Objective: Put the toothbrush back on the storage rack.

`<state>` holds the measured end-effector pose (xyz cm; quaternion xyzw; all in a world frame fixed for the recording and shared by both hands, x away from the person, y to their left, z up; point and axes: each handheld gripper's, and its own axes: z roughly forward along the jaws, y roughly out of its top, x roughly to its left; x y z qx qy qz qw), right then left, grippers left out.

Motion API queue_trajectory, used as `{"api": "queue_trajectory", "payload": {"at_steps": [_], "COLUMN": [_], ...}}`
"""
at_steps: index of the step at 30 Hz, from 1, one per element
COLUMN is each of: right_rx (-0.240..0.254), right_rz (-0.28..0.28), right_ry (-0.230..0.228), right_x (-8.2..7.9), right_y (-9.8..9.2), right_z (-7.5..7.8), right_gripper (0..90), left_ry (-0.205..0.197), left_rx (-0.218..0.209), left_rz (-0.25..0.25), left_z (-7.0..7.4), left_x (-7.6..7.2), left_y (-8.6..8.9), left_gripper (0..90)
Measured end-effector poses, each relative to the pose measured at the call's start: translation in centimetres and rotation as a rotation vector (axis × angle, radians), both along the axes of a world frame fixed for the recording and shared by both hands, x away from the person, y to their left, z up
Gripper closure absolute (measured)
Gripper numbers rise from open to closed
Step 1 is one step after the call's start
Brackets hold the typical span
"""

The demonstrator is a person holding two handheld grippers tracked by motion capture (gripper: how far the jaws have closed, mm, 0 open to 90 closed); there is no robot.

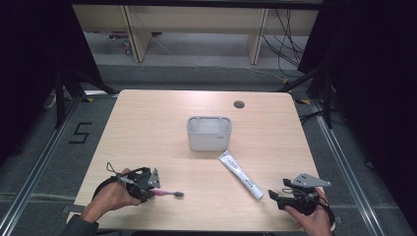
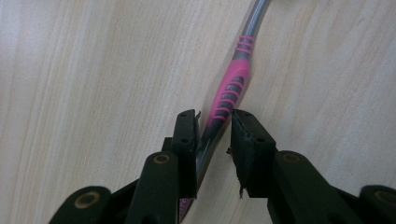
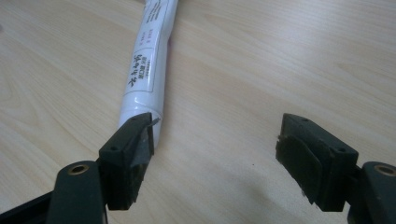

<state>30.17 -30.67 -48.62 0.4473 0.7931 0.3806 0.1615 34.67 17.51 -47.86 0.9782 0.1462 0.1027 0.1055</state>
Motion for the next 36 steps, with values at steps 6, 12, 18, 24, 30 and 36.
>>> {"api": "queue_trajectory", "payload": {"at_steps": [6,12,18,24,30,36], "right_rx": [-0.007,0.001,-0.018,-0.021,-0.021,-0.018], "right_rz": [0.007,0.007,0.02,0.018,0.02,0.018], "right_ry": [-0.021,-0.011,-0.039,-0.038,-0.043,-0.044], "right_x": [0.1,0.0,0.2,0.2,0.2,0.2], "right_y": [-0.1,-0.1,-0.3,-0.4,-0.4,-0.4], "right_z": [0.0,0.0,0.0,0.0,-0.1,0.0], "right_gripper": [27.9,27.9,27.9,27.9,27.9,27.9], "left_ry": [0.013,0.041,0.058,0.064,0.076,0.073], "left_rx": [0.021,0.042,0.052,0.055,0.043,0.001], "left_rz": [-0.016,-0.014,-0.017,-0.019,-0.012,0.025], "left_z": [0.3,0.0,-0.2,-0.2,-0.1,0.5], "left_x": [0.3,0.4,0.4,0.4,0.3,0.5], "left_y": [-0.6,-1.0,-1.3,-1.3,-1.2,-0.8], "left_gripper": [74.9,77.4,79.6,82.1,82.7,82.9]}}
